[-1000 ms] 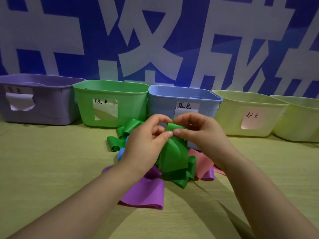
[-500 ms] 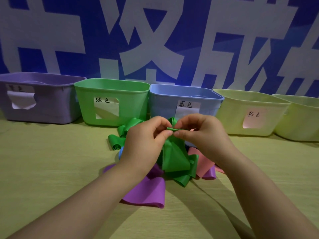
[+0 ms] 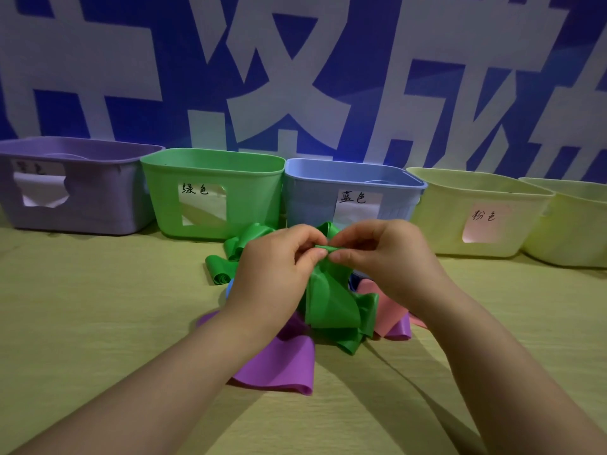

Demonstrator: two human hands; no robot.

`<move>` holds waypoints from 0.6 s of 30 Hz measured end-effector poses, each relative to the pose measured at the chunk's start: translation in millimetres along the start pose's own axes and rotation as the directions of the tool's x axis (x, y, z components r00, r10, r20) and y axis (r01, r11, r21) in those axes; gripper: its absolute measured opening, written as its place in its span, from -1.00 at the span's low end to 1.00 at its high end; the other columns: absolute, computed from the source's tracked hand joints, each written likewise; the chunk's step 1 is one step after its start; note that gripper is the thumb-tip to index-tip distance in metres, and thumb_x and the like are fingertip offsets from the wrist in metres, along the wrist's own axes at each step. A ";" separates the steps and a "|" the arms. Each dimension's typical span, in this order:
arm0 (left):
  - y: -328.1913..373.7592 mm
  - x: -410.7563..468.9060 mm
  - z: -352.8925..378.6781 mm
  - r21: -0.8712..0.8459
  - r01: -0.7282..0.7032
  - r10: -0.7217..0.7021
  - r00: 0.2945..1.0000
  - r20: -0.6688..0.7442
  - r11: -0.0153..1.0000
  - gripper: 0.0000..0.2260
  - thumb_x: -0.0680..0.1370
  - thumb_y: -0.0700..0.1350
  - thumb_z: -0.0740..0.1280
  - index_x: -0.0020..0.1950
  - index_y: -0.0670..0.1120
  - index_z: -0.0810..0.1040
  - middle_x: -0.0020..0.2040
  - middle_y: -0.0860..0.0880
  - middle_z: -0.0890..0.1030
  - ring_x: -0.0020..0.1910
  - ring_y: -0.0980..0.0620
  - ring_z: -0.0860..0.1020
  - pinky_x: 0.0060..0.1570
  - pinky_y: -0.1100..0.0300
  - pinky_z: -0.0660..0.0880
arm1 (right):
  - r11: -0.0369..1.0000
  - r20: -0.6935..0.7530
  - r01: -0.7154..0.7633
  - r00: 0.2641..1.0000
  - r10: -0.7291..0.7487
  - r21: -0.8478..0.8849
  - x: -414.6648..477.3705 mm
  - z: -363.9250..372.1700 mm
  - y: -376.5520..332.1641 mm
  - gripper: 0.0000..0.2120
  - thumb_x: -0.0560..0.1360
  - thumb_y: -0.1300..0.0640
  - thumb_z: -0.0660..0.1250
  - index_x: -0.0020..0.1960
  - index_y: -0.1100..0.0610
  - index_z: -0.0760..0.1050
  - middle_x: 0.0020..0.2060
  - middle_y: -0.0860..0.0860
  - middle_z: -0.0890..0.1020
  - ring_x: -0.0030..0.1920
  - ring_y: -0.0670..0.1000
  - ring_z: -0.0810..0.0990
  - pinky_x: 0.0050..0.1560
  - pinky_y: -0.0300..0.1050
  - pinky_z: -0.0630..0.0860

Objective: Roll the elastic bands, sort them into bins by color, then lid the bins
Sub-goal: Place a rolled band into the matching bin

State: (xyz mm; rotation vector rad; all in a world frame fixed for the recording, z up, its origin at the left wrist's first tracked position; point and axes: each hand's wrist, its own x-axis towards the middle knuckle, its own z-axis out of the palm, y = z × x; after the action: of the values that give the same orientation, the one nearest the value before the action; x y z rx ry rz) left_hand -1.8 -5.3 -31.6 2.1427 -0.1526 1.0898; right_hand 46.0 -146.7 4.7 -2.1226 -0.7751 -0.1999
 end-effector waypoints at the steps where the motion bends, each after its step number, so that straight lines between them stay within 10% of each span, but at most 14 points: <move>1: -0.4 0.2 0.1 0.029 -0.018 0.018 1.000 -0.003 0.999 -0.95 0.42 -0.17 0.38 -0.15 -0.08 0.63 -0.30 0.09 0.59 -0.24 0.16 0.49 -0.26 0.49 0.31 | 1.000 0.011 0.010 1.000 -0.009 -0.023 -0.6 -0.2 -0.3 -0.87 0.36 0.10 0.47 -0.08 0.03 0.65 -0.34 -0.22 0.59 -0.30 -0.22 0.59 -0.21 -0.36 0.53; 18: -0.6 -0.2 2.2 0.032 -0.065 0.060 0.989 0.138 0.997 -0.84 0.38 -0.15 0.25 -0.08 -0.04 0.54 -0.22 0.01 0.49 -0.25 0.13 0.42 -0.23 0.28 0.36 | 0.965 0.093 0.088 0.993 -0.067 -0.248 -2.2 -3.1 -2.8 -0.88 0.49 0.09 0.35 -0.01 0.03 0.62 -0.36 -0.21 0.50 -0.30 -0.37 0.45 -0.24 -0.49 0.36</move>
State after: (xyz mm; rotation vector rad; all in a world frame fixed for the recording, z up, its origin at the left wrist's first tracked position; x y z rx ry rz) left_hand -0.2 -6.3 -32.9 2.2592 -0.2674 0.9876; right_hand 43.0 -148.8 7.6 -2.3534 -0.9247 -0.2648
